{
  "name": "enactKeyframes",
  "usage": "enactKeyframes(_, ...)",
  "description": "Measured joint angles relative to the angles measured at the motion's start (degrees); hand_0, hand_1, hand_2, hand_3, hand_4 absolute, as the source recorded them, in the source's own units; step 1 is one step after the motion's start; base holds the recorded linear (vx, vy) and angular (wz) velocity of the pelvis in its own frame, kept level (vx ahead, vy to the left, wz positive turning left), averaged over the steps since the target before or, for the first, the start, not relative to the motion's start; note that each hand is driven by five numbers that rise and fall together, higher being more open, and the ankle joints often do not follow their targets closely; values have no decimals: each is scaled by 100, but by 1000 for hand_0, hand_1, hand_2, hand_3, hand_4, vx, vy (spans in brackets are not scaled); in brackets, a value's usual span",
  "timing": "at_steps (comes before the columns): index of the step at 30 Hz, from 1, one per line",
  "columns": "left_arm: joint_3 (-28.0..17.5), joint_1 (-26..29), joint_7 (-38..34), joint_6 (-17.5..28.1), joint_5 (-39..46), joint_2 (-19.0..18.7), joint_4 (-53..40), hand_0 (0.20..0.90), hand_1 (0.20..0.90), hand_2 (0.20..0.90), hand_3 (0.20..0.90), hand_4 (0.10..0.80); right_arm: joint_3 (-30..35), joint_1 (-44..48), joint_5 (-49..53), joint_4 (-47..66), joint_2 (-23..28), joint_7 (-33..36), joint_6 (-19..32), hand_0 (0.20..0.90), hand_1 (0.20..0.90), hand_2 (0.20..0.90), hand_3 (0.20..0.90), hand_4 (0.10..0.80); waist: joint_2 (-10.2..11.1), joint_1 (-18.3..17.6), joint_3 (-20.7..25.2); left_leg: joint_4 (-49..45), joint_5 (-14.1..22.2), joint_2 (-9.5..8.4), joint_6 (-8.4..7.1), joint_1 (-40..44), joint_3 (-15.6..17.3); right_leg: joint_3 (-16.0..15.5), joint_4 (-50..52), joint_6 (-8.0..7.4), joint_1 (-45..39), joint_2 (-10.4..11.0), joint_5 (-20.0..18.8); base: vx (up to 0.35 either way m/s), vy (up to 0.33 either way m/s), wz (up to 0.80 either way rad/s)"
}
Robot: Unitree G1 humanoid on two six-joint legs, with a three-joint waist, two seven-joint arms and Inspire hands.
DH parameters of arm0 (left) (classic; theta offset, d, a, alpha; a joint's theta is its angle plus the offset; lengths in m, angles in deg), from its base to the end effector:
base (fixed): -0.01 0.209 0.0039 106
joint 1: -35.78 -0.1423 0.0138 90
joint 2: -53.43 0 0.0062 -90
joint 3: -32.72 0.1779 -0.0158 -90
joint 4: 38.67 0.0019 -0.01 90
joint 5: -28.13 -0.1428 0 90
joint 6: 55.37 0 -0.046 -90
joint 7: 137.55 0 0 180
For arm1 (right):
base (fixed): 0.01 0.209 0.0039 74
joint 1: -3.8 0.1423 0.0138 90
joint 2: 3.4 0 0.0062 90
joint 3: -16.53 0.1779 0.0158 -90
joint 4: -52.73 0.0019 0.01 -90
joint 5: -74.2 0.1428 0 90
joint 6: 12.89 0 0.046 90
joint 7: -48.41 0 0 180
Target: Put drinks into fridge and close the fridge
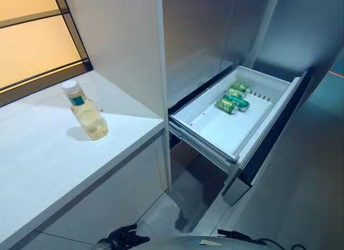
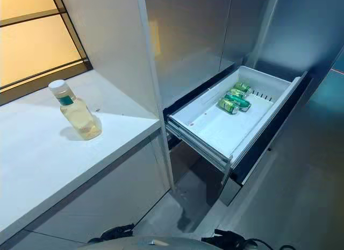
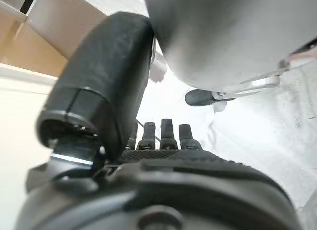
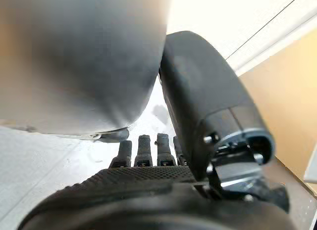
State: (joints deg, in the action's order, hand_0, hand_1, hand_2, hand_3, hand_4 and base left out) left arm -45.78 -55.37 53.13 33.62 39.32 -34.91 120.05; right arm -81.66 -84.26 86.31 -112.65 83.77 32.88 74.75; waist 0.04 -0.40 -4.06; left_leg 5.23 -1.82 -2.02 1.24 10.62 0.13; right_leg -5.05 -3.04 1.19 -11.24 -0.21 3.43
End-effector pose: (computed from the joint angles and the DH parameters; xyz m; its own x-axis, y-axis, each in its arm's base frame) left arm 0.0696 0.2229 -0.1147 0.3117 -0.0213 -0.9499 0.0756 0.9971 0.0024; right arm 0.0683 -0.2231 -0.1171 0.2494 0.0874 -0.9645 -0.0091 0.9961 0.0879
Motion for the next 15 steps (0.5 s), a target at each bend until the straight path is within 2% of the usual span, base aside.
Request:
enactKeyframes(5,1,-5,-16,40,6,9,6,900,900,900,900,800,1,-1,-1,-1,0,0,3,900,900,900,900,800,-11,0,-3,-11,0,0,0,0,0,0,0,0,0,0,0,0,0,0)
enactKeyframes(9,1,-45,20,272,13,10,29,900,900,900,900,800,0,0,-2,-17,0,0,13,900,900,900,900,800,-22,-1,-2,-12,0,0,0,2,0,0,0,0,-1,0,0,0,0,0)
enactKeyframes(13,7,-78,435,655,133,-2,-63,900,900,900,900,800,2,14,-30,-20,8,0,7,900,900,900,900,800,-38,15,-9,-13,0,0,0,2,1,1,5,0,2,1,0,-31,10,0)
enactKeyframes(15,69,-123,816,637,294,-70,-526,900,900,900,900,800,2,25,-30,-14,19,-5,-7,900,900,900,900,800,-51,36,-17,-12,-1,0,1,-12,-1,0,8,0,19,1,0,-63,23,0)
